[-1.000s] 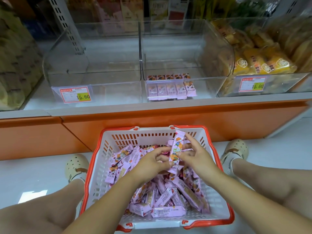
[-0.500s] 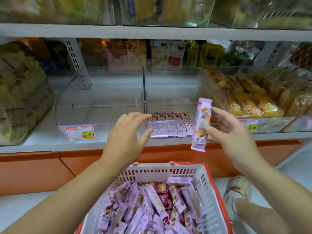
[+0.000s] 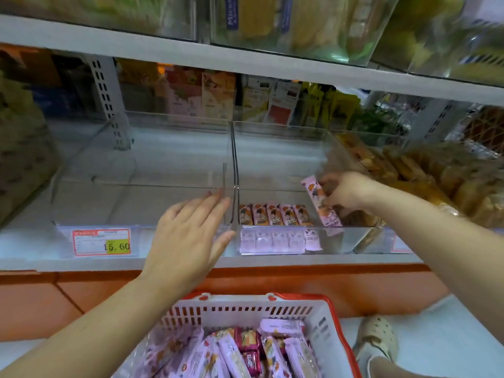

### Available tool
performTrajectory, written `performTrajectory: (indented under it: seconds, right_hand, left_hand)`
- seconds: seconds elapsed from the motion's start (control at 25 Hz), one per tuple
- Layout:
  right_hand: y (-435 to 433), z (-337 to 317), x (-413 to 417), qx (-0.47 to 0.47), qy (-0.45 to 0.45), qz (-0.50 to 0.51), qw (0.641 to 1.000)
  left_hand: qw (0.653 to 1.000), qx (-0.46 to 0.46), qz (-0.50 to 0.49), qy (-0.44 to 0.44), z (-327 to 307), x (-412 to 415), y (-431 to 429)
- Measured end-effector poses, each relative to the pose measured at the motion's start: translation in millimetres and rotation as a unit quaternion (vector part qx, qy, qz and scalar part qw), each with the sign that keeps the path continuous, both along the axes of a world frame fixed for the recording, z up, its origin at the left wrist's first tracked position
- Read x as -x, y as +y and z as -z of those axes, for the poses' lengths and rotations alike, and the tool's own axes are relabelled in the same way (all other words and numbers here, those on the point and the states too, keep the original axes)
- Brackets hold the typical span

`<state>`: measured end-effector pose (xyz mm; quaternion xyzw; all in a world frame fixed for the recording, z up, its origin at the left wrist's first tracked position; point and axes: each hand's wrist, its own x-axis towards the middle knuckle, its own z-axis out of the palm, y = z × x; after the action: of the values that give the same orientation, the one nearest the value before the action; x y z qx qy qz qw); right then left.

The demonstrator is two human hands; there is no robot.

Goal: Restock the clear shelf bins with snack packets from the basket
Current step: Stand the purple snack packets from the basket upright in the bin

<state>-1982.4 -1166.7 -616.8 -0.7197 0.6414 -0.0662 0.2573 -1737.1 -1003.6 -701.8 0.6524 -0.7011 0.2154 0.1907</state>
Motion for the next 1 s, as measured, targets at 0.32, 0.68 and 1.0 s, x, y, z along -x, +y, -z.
performTrajectory:
  seconds: [0.32, 0.68, 1.0]
  right_hand:
    - [-26, 41, 0, -0.104, 0.155, 0.007, 0.982]
    - [-32, 45, 2, -0.138, 0.153, 0.004, 0.979]
    - [-5, 21, -8, -0.063, 0.258, -0.057, 0.962]
  left_hand:
    - [0.999, -0.032, -0.013, -0.01, 1, 0, 3]
    - [0.999, -0.032, -0.017, -0.007, 0, 2, 2]
    - [0.999, -0.043, -0.004, 0.015, 0, 2, 8]
